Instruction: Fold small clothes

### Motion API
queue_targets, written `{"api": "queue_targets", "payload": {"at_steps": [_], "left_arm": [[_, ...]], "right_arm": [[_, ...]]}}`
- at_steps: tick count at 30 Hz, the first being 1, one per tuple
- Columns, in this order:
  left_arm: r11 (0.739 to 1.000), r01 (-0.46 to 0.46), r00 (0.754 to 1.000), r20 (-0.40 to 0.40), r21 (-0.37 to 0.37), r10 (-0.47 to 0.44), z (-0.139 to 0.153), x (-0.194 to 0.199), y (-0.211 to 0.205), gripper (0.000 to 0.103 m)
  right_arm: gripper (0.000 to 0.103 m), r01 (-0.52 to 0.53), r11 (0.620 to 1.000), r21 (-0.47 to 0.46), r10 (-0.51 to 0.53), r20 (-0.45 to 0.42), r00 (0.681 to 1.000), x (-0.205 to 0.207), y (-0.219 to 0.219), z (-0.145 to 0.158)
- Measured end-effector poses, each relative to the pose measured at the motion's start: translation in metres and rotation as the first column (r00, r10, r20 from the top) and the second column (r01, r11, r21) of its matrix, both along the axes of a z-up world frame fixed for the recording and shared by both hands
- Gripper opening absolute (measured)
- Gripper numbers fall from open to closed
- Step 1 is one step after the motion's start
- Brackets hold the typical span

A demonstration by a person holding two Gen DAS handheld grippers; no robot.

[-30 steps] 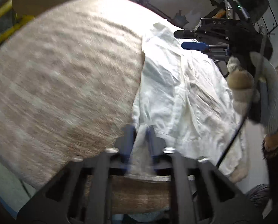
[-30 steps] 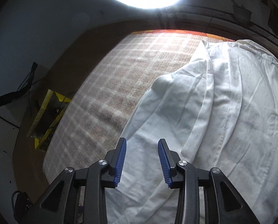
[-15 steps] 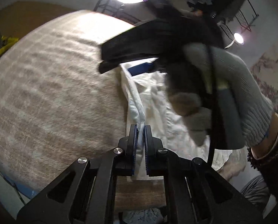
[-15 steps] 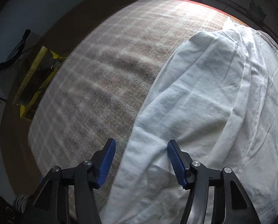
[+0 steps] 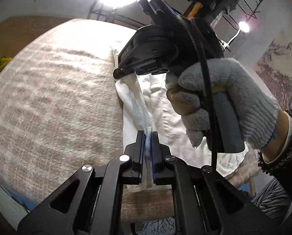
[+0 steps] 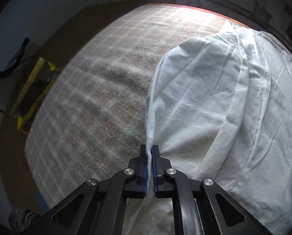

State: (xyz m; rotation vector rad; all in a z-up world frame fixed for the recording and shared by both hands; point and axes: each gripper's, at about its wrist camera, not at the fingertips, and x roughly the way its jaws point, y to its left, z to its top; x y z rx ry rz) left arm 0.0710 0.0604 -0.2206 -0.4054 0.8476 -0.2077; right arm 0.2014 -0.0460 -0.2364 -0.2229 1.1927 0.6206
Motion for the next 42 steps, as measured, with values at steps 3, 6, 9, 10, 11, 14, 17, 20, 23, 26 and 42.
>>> {"api": "queue_targets", "payload": {"at_steps": [3, 6, 9, 10, 11, 14, 17, 20, 23, 26, 42], "left_arm": [[0.999, 0.023, 1.0, 0.019, 0.025, -0.023, 0.008, -0.002, -0.016, 0.004], [0.997, 0.055, 0.998, 0.041, 0.058, -0.057, 0.016, -0.001, -0.035, 0.004], [0.991, 0.1, 0.993, 0.05, 0.091, -0.105, 0.02, -0.002, -0.058, 0.004], [0.988, 0.117, 0.991, 0.047, 0.105, -0.122, 0.019, -0.002, -0.069, 0.004], [0.985, 0.13, 0.99, 0.045, 0.116, -0.136, 0.019, -0.001, -0.077, 0.004], [0.973, 0.178, 0.983, 0.024, 0.146, -0.183, 0.014, 0.001, -0.102, 0.002], [0.959, 0.224, 0.974, 0.002, 0.176, -0.228, 0.009, 0.003, -0.124, 0.0], [0.94, 0.26, 0.964, -0.013, 0.219, -0.264, 0.002, 0.001, -0.142, 0.0], [0.932, 0.279, 0.959, -0.018, 0.231, -0.282, -0.001, -0.004, -0.15, 0.0], [0.933, 0.286, 0.957, -0.023, 0.217, -0.288, 0.002, -0.017, -0.148, 0.0], [0.985, 0.129, 0.991, -0.031, 0.113, -0.127, 0.024, 0.012, -0.058, 0.0]], "right_arm": [[0.0, 0.026, 0.992, 0.125, -0.027, 0.003, 1.0, -0.001, -0.027, 0.011], [0.0, 0.067, 0.959, 0.276, -0.071, 0.003, 0.997, -0.004, -0.067, 0.027], [0.0, 0.136, 0.91, 0.392, -0.138, -0.023, 0.99, -0.006, -0.116, 0.034], [0.0, 0.159, 0.892, 0.423, -0.159, -0.034, 0.987, -0.007, -0.131, 0.034], [0.0, 0.187, 0.868, 0.459, -0.186, -0.048, 0.981, -0.008, -0.15, 0.033], [0.0, 0.273, 0.82, 0.504, -0.259, -0.099, 0.961, -0.01, -0.191, 0.019], [0.0, 0.377, 0.766, 0.521, -0.337, -0.173, 0.925, -0.013, -0.23, -0.006], [0.0, 0.439, 0.746, 0.501, -0.377, -0.226, 0.898, -0.009, -0.246, -0.025], [0.0, 0.402, 0.764, 0.505, -0.348, -0.202, 0.915, -0.006, -0.246, -0.021], [0.0, 0.36, 0.796, 0.487, -0.321, -0.165, 0.933, -0.005, -0.241, -0.015], [0.024, 0.275, 0.898, 0.345, -0.277, -0.044, 0.96, -0.022, -0.254, -0.007]]}}
